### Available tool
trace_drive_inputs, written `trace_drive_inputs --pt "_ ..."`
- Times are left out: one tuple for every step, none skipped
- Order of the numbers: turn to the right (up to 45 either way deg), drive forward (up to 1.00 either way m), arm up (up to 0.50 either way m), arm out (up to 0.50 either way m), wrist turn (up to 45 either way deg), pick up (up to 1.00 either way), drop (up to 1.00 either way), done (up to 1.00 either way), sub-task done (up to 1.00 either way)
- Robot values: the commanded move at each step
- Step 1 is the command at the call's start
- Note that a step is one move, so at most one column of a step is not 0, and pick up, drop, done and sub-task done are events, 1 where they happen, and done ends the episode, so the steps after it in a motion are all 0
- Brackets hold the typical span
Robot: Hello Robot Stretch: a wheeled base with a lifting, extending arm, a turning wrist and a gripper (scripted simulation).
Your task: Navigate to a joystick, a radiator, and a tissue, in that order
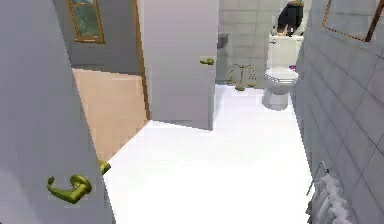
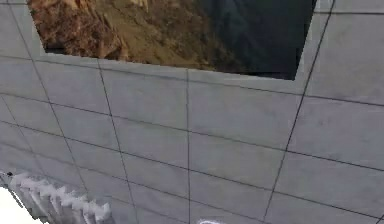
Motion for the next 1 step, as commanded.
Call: trace_drive_inputs --pt "-45.0 0.0 0.0 0.0 0.0 0.0 0.0 0.0 0.0"
